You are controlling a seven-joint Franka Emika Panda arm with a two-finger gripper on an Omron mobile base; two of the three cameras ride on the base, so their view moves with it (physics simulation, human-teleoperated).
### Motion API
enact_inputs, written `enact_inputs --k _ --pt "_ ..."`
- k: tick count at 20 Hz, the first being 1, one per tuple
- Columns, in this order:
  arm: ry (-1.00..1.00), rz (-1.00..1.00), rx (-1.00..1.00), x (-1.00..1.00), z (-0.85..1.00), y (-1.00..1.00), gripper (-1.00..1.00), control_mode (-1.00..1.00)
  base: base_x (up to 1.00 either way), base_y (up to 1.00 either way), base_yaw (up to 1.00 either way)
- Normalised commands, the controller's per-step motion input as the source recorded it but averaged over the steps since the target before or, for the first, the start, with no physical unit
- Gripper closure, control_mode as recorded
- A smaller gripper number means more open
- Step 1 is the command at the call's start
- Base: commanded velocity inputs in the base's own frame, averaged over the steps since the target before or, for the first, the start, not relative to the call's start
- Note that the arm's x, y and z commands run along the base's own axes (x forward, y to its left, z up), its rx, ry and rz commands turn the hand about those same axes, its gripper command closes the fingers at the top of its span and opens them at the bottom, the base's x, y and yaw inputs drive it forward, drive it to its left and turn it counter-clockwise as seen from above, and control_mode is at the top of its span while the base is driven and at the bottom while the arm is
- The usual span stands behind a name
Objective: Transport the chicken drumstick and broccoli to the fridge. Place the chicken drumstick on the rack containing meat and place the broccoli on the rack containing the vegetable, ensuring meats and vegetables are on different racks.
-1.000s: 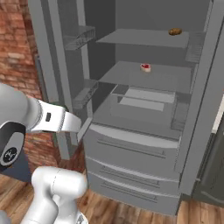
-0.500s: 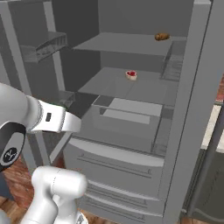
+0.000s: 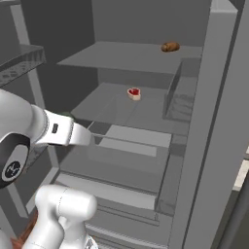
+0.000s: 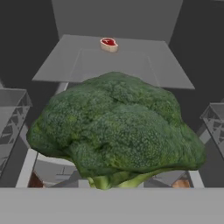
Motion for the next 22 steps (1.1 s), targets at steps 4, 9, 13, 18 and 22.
enact_inputs --k 4,9,13,18,22 --pt "0.00 0.00 0.00 0.00 0.00 0.00 1.00 1.00 1.00 -0.05 -0.09" --pt "0.00 0.00 0.00 0.00 0.00 0.00 1.00 1.00 0.94 -0.14 -0.16" --pt "0.00 0.00 0.00 0.00 0.00 0.00 1.00 1.00 0.47 -0.37 -0.04" --pt "0.00 0.00 0.00 0.00 0.00 0.00 1.00 1.00 0.47 -0.35 -0.01" --pt "0.00 0.00 0.00 0.00 0.00 0.00 1.00 1.00 0.49 -0.39 -0.02"
